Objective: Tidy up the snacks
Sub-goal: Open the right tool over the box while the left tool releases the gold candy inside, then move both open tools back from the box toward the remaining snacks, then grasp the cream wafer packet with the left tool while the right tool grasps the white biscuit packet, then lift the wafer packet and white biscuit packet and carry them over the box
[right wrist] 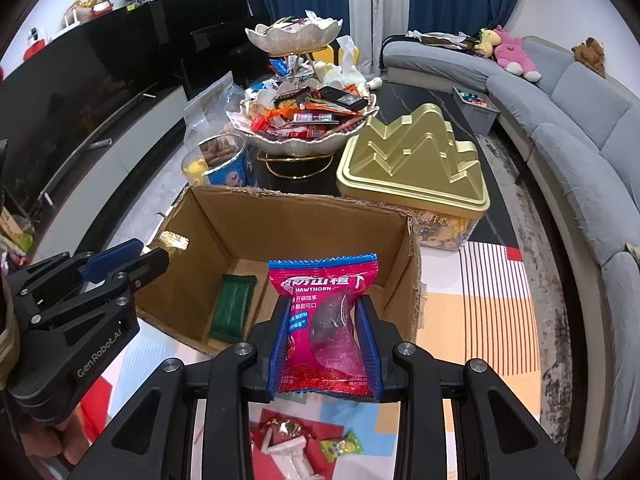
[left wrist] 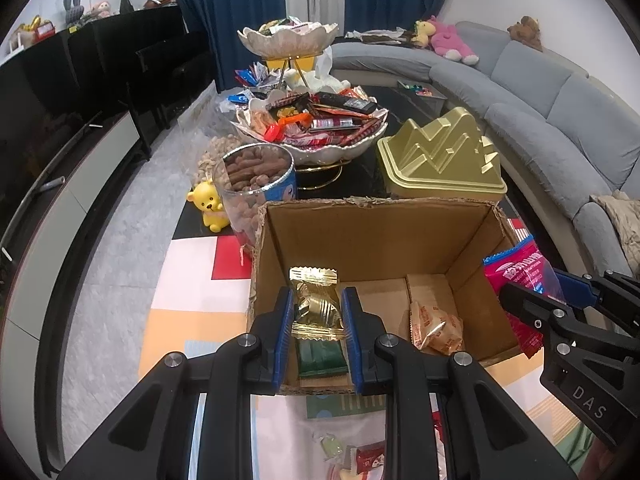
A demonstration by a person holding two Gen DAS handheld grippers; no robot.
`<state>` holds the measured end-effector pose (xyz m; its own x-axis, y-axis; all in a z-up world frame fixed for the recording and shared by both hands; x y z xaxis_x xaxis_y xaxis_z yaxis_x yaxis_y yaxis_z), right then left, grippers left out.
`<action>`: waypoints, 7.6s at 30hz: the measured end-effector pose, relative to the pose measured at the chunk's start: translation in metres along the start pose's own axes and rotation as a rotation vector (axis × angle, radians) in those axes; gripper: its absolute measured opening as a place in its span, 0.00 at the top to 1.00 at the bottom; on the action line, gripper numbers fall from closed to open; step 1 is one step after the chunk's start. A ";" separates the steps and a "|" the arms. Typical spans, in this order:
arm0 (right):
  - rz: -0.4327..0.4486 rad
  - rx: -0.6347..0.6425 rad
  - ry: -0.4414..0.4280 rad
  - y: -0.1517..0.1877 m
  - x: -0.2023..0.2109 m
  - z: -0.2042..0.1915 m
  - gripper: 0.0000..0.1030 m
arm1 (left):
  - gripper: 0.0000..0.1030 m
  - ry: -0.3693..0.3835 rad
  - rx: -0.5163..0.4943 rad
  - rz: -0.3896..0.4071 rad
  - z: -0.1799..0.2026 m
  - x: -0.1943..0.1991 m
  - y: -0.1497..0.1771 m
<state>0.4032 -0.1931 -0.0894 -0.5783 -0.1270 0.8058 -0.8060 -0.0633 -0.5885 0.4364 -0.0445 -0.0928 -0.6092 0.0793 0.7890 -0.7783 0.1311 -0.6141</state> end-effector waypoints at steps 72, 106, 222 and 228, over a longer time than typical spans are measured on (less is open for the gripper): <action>0.064 0.045 0.033 0.084 0.071 -0.006 0.39 | 0.33 -0.006 -0.010 0.012 0.012 0.077 0.097; -0.034 0.139 0.019 0.163 0.023 -0.020 0.39 | 0.28 0.052 -0.064 -0.082 0.028 0.023 0.191; -0.133 0.094 -0.067 0.178 0.013 -0.025 0.69 | 0.66 0.054 -0.079 -0.113 0.036 0.029 0.203; -0.126 0.069 -0.052 0.168 0.024 -0.021 0.69 | 0.66 0.043 -0.061 -0.100 0.033 0.040 0.191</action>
<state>0.2513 -0.1863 -0.1677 -0.4640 -0.1652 0.8703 -0.8605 -0.1492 -0.4871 0.2587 -0.0494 -0.1789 -0.5209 0.1045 0.8472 -0.8234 0.2004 -0.5309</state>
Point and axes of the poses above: each gripper's, at about its wrist camera, not at the fingertips, and x roughly against the way its jaws point, z to its right, y to its underside, the point moved 6 cm from there along -x, roughly the way its jaws point
